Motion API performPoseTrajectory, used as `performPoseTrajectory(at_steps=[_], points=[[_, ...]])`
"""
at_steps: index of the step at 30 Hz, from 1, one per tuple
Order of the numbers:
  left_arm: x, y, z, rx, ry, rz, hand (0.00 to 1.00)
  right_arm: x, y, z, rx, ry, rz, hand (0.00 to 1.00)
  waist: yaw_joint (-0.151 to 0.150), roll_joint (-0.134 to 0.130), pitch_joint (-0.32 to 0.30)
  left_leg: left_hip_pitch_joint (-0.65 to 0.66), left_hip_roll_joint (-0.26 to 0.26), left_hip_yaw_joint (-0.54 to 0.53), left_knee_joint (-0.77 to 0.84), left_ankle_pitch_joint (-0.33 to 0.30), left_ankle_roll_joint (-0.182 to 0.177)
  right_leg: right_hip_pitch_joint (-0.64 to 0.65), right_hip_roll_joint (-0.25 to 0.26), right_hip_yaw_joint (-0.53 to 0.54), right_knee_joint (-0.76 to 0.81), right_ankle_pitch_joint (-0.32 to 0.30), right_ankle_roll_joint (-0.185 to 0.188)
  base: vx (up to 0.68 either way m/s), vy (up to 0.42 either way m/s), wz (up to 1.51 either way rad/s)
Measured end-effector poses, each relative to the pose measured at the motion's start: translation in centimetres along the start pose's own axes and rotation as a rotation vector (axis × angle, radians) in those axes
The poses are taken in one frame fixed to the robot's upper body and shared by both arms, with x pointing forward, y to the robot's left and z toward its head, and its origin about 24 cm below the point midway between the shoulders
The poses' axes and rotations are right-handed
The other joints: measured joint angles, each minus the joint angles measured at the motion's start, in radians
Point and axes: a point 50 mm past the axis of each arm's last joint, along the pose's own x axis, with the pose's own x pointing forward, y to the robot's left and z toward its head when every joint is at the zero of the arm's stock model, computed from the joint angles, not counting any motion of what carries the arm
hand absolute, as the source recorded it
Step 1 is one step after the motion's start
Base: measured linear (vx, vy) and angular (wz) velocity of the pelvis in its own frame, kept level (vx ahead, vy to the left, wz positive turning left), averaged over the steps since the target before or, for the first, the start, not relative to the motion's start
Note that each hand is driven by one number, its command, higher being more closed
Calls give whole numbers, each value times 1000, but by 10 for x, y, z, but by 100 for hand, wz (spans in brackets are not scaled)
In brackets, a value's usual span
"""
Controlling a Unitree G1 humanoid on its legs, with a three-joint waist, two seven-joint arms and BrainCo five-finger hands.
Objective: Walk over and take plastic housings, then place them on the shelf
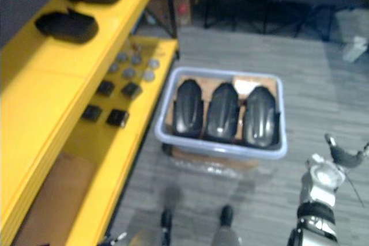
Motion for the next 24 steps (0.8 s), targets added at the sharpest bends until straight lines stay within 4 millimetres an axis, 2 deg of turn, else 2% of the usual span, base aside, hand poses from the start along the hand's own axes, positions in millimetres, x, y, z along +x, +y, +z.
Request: performPoseTrajectory(at_steps=[3,6,9,12,20,24], points=[[0,0,0,6,1,-4,0,6,-2,8,14,-4,-21,0,8,-1,36,-18,-6,-21,1,6,5,-12,-2,-18,14,4,-1,51,-24,25],[0,0,1,1,-10,-7,0,16,2,30,54,-39,-29,0,11,8,73,-40,-17,-38,10,9,8,-32,-11,-24,33,4,-3,85,30,14],[0,-6,10,-39,-60,-34,0,26,1,61,75,-115,-34,0,14,28,117,-56,-31,-46,15,10,9,-54,-23,-24,63,-3,-13,39,48,10],[0,-7,10,-39,-64,-46,0,29,8,77,68,-148,24,0,18,34,156,-72,-37,-48,29,10,9,-73,-32,-25,86,-13,-18,-2,27,4],[1,-9,10,-69,-69,-55,0,30,21,62,-9,-31,116,0,42,48,180,-116,-41,-75,35,19,16,-135,-41,-26,160,-57,-15,-46,-8,8],[1,-9,14,-73,-87,-65,0,37,18,70,-42,-4,125,0,46,52,182,-134,-41,-77,34,26,18,-162,-44,-25,180,-61,-14,-10,-3,0]])
